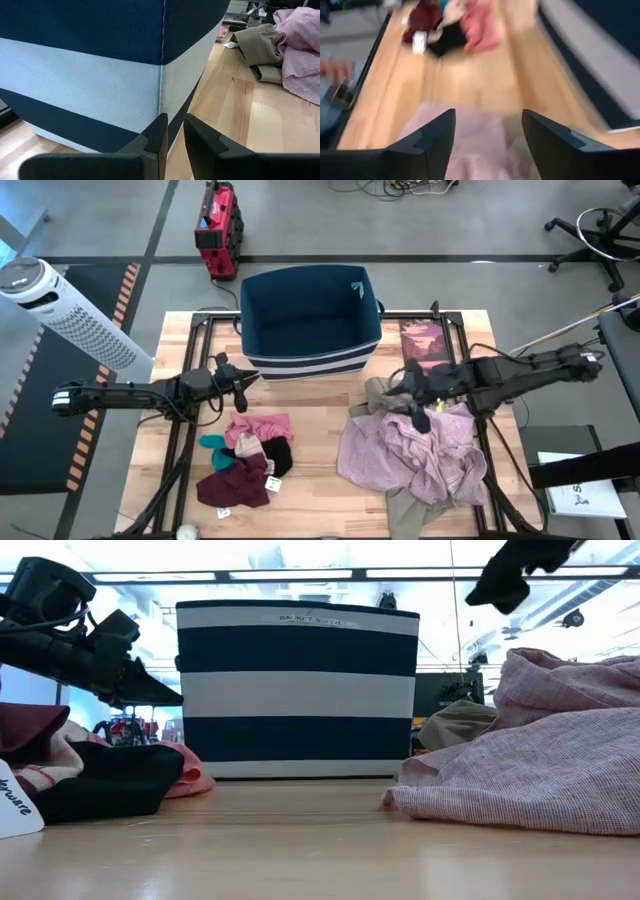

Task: Sort clothes
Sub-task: Put the pink shirt into the blue laundry bin, then put the pink sock into the blue laundry bin

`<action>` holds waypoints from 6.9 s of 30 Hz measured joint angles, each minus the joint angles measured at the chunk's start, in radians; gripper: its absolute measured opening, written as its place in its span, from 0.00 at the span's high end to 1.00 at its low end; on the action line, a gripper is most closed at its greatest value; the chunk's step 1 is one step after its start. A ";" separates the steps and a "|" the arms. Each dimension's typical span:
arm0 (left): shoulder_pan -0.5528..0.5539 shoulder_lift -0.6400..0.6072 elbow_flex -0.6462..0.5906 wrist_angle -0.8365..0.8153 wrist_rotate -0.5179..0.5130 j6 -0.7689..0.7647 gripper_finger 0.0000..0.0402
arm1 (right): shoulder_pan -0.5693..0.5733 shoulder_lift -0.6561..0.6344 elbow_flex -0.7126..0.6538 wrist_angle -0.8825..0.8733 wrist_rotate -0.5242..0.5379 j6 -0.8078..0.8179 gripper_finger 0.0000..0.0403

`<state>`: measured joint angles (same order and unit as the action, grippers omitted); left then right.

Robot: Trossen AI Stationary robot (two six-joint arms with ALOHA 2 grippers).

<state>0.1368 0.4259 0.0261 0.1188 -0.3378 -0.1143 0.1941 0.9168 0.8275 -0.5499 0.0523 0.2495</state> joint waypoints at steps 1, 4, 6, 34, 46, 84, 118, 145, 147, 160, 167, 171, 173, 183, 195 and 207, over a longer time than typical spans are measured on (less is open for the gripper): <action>0.000 0.000 0.000 0.000 0.000 0.000 0.88 | 0.029 0.029 0.031 -0.038 0.000 0.017 0.43; 0.000 0.000 0.000 0.000 0.000 0.000 0.88 | 0.115 0.109 0.120 -0.149 0.038 0.079 0.39; 0.000 0.000 0.000 0.000 0.000 0.000 0.88 | 0.163 0.158 0.176 -0.247 0.093 0.133 0.37; 0.000 0.000 0.000 0.000 0.000 0.000 0.88 | 0.292 0.606 0.183 -0.419 0.062 0.535 0.27; 0.000 0.000 0.000 0.000 0.000 0.000 0.88 | 0.290 0.787 0.166 -0.375 0.089 0.446 0.58; 0.000 0.000 0.000 0.000 0.000 0.000 0.88 | 0.293 0.525 0.769 -0.495 0.456 0.195 0.96; 0.000 0.000 0.000 0.000 0.000 0.000 0.88 | -0.011 0.543 1.279 0.238 0.593 -0.828 0.96; 0.000 0.000 0.000 0.009 0.005 -0.027 0.88 | -0.611 1.087 1.517 -0.078 0.073 -0.650 0.96; 0.000 0.000 0.000 0.010 0.005 -0.027 0.88 | -0.628 1.107 1.517 -0.152 0.040 -0.641 0.96; 0.000 0.000 0.000 0.008 0.012 -0.026 0.88 | -0.675 1.278 1.517 -0.504 -0.115 -0.635 0.96; 0.000 0.000 0.000 0.032 0.030 -0.026 0.88 | -0.679 1.367 1.518 -0.553 -0.143 -0.658 0.92; 0.000 0.000 0.000 0.041 0.044 -0.027 0.88 | -0.679 1.397 1.518 -0.594 -0.142 -0.660 0.89; 0.000 0.000 0.000 0.051 0.052 -0.027 0.88 | -0.679 1.400 1.518 -0.610 -0.138 -0.650 0.88; 0.000 -0.008 0.000 0.198 0.175 0.053 0.79 | -0.650 1.264 1.518 -0.627 -0.131 -0.607 0.69; -0.001 -0.023 0.054 0.254 0.369 0.105 0.48 | -0.563 0.976 1.518 -0.681 -0.075 -0.558 0.43; -0.050 -0.026 0.135 0.203 0.403 0.215 0.44 | -0.339 0.771 1.399 -0.971 0.000 -0.332 0.39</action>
<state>0.0866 0.4004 0.1614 0.3214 0.0654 0.1009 -0.1448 1.6882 2.2261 -1.5204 0.0524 -0.0820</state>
